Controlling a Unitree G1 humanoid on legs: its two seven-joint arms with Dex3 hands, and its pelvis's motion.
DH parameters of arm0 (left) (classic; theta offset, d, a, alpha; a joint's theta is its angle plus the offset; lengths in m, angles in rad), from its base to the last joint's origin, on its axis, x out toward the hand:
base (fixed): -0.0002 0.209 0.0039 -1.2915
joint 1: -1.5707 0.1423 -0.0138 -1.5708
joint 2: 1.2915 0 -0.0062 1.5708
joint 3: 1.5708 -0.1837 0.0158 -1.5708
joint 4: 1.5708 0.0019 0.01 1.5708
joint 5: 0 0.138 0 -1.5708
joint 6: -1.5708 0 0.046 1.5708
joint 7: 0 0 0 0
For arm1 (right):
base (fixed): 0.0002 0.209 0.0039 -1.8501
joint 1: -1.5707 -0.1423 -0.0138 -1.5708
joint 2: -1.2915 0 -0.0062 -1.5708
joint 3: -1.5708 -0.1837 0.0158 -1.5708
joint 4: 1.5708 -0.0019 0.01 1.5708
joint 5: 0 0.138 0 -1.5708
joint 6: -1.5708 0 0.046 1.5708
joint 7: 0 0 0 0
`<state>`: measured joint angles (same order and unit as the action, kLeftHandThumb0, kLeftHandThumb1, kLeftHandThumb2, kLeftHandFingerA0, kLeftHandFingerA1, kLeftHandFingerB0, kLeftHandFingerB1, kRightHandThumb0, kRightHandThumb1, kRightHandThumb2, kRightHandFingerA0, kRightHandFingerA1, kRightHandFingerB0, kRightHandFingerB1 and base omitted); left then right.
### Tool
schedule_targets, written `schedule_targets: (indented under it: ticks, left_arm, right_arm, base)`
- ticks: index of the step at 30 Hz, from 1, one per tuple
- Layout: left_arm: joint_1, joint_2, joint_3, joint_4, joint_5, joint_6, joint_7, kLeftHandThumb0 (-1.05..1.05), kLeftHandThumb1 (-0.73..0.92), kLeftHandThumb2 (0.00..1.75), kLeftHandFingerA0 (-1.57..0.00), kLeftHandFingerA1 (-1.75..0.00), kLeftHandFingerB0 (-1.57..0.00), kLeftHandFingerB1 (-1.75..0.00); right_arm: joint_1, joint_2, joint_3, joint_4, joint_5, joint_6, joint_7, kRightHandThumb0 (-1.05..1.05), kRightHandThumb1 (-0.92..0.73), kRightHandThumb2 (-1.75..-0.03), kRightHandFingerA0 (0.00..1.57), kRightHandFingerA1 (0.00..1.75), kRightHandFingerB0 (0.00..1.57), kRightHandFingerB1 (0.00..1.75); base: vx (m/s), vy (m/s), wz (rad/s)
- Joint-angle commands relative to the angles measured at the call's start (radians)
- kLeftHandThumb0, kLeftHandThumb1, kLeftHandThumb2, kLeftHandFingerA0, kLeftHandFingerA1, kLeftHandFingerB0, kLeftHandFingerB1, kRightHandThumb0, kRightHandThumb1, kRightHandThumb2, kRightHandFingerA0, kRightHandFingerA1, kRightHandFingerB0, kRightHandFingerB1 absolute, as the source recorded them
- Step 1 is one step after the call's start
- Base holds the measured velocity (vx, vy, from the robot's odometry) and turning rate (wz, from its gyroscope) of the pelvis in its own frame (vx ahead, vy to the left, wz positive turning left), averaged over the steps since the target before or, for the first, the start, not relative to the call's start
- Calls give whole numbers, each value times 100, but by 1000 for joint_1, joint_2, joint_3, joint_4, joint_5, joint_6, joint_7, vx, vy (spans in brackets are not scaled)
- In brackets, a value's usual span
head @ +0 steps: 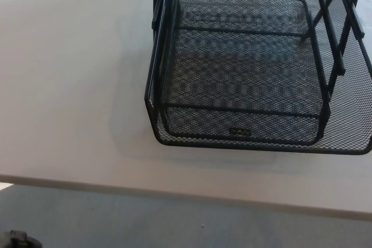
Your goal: A balck drawer is kept on the middle of the table and the robot uses its right hand to push it back away from the robot
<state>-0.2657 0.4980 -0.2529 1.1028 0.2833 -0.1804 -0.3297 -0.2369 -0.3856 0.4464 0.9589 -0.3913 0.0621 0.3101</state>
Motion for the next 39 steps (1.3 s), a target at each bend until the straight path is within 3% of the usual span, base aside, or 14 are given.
schedule_targets:
  ticks: [1,14,15,20,23,26,27,28,31,33,39]
  left_arm:
    - [-15,39,-27,47,27,-87,-94,-56,71,62,-47,-39,-33,-33]
    - [-27,37,-28,77,27,-106,-96,-55,72,62,-47,-39,-32,-33]
    - [-25,37,-29,76,29,-110,-94,-55,72,62,-48,-39,-32,-33]
    - [-24,37,-27,79,28,-112,-94,-56,71,62,-48,-39,-33,-33]
    - [-32,36,-27,90,30,-113,-91,-56,71,62,-48,-39,-34,-33]
    - [-37,36,-26,90,29,-109,-95,-56,71,62,-47,-38,-33,-33]
    - [-36,39,-28,86,32,-109,-93,-56,71,62,-48,-39,-33,-33]
    - [-36,40,-30,84,34,-110,-92,-56,72,63,-47,-38,-32,-33]
    - [-35,42,-32,83,36,-114,-93,-55,72,62,-47,-38,-32,-33]
    - [-35,40,-32,80,34,-114,-94,-56,72,63,-48,-39,-33,-33]
    - [-39,36,-33,84,36,-109,-91,-57,71,62,-48,-39,-32,-33]
  right_arm:
    - [-8,-39,40,11,-47,20,89,-49,-75,-62,44,42,35,34]
    - [24,-53,52,-74,-74,51,86,-51,-78,-62,39,40,34,34]
    - [34,-58,50,-93,-74,53,82,-48,-75,-62,42,45,36,34]
    - [112,-102,48,-255,-98,59,62,-49,-78,-63,34,40,28,33]
    - [315,-217,-15,-687,-75,77,120,-53,-77,-63,41,39,27,31]
    - [394,-267,-62,-852,-21,63,181,-53,-77,-63,40,39,28,31]
    - [460,-313,-111,-980,57,27,240,-54,-79,-63,35,37,30,31]
    - [515,-351,-154,-1085,127,-8,288,-57,-65,-97,33,52,20,44]
    - [580,-392,-211,-1200,237,-77,354,-56,-65,-99,35,53,20,45]
    - [617,-405,-246,-1304,321,-67,408,-58,-65,-100,37,53,21,45]
    - [642,-418,-266,-1505,397,-62,454,-57,-65,-100,36,54,20,45]
  base:
    - [0,0,0]
    - [0,0,0]
    - [0,0,0]
    - [0,0,0]
    - [0,0,0]
    - [0,0,0]
    - [0,0,0]
    - [0,0,0]
    - [0,0,0]
    - [0,0,0]
    - [0,0,0]
